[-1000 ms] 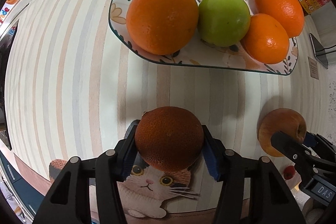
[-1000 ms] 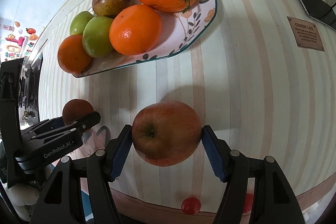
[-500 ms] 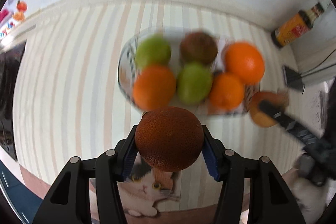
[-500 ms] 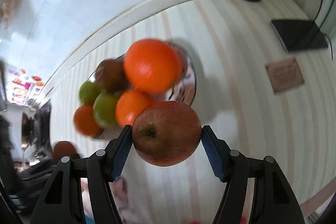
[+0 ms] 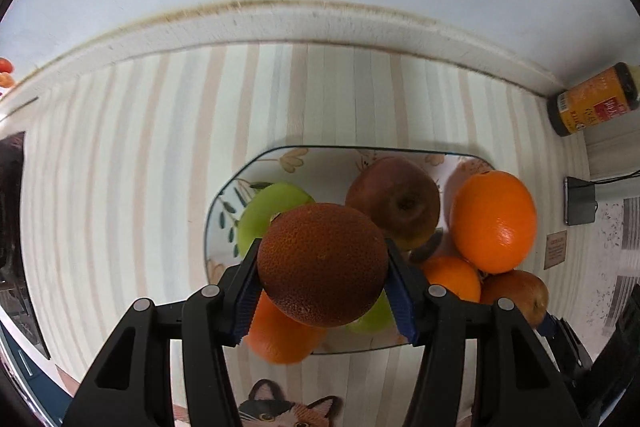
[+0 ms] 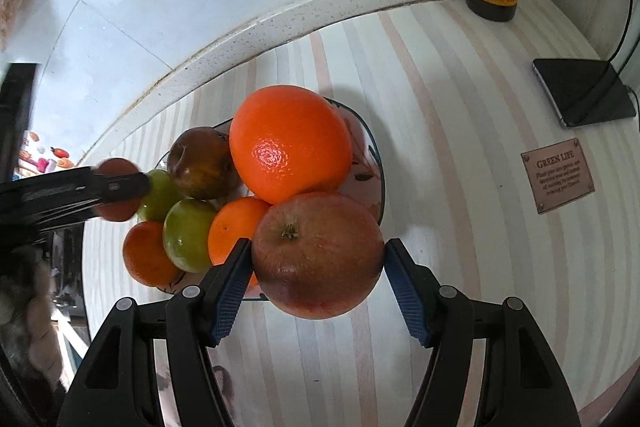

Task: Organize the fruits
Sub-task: 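Place the pear on the plate with the right tool while the left places the tangerine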

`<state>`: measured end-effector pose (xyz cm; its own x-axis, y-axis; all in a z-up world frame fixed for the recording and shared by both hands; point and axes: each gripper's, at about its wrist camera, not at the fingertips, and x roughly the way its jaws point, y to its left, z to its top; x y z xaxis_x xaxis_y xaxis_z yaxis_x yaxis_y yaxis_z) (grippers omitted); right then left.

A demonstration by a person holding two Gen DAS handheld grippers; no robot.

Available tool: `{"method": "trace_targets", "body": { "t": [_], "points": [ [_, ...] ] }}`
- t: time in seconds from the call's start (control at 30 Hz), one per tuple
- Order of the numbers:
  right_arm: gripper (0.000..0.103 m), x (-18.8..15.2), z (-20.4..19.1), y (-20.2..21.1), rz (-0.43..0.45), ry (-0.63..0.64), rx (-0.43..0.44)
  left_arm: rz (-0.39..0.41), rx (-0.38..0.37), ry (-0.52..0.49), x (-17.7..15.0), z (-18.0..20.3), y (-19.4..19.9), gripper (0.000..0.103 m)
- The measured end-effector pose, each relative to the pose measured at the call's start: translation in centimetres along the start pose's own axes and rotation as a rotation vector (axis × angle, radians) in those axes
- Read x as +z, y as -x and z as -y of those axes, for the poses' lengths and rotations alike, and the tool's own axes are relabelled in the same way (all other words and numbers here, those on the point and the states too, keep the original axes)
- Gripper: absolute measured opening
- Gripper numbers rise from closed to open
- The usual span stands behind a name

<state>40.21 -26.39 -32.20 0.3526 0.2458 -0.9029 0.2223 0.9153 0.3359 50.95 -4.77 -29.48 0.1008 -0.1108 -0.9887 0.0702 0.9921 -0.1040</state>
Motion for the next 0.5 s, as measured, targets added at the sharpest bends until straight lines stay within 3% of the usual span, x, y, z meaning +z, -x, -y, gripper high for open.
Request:
{"method": "trace_targets", "body": {
  "t": [0.13,0.2,0.37,0.43,0.5],
  "points": [
    [0.072,0.1,0.7,0.2,-0.009,-0.041,0.049,0.005,0.019,-0.033,0.3,1.0,-0.4,0.053],
    [0.081,0.4,1.0,0.2,-0.013,-0.058,0.067,-0.002,0.043,-0.048,0.2,1.5,-0.7,0.054],
    [0.081,0.7,0.8,0.0,-0.022,-0.057,0.057,0.002,0.045,-0.069,0.1,2.0,-0.6,0.06],
    [0.085,0.7,0.8,0.0,-0.023,-0.058,0.053,0.023,0.044,-0.069,0.1,2.1,-0.2,0.08],
    [0.097,0.7,0.9,0.3,-0.028,-0.065,0.034,0.038,0.033,-0.067,0.0,2.1,0.4,0.091]
  ]
}}
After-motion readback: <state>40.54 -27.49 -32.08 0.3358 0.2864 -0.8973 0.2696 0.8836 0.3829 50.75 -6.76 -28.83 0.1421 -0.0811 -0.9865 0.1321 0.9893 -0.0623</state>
